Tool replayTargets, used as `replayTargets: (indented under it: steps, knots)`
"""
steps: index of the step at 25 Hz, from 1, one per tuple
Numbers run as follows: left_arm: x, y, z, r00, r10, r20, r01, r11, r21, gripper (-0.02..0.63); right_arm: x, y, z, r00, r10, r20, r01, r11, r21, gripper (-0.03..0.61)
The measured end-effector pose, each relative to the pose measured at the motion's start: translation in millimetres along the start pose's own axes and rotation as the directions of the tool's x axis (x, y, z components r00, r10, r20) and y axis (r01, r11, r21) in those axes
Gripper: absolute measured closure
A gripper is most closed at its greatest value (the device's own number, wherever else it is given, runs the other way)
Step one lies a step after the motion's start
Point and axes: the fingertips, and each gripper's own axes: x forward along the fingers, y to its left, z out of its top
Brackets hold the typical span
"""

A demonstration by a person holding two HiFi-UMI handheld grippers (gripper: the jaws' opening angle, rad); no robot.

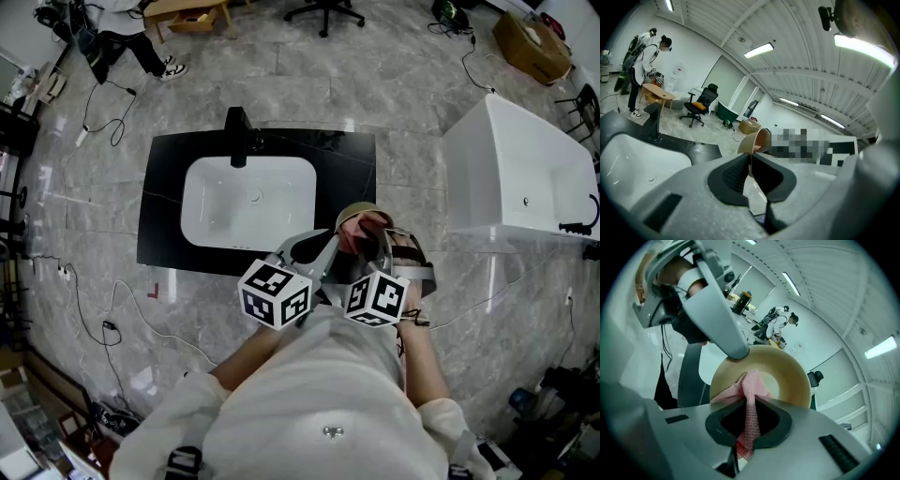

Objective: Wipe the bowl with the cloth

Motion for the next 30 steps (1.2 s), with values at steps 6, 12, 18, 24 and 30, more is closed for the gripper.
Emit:
replayTargets:
  steps: [6,12,18,24,30]
  knots:
    - [-2,1,2,1.0,0.005,0.011,-0.005,1.0,-0.009,0.591,-3,-18,0,0.99,-0.14,-0.027,0.134,0.978,-0.163,0.563]
    - [-3,9,2,0.999,0.027,0.021,-0.026,0.999,-0.033,0.591,-12,-32,10,0.976,-0.216,-0.003,0.209,0.947,-0.243,0.563]
    - [-5,10,4,0.999,0.035,0.023,-0.035,0.999,-0.033,0.591,-25,-43,28,0.962,-0.268,0.051,0.272,0.927,-0.258,0.563]
    - [-5,2,4,1.0,0.006,0.013,-0.006,1.0,-0.026,0.591,-24,-43,36,0.963,-0.26,0.067,0.269,0.931,-0.248,0.562]
    - [-6,-12,7,1.0,-0.025,-0.002,0.025,1.0,0.006,0.591,-21,-38,36,0.97,-0.233,0.073,0.244,0.943,-0.226,0.563]
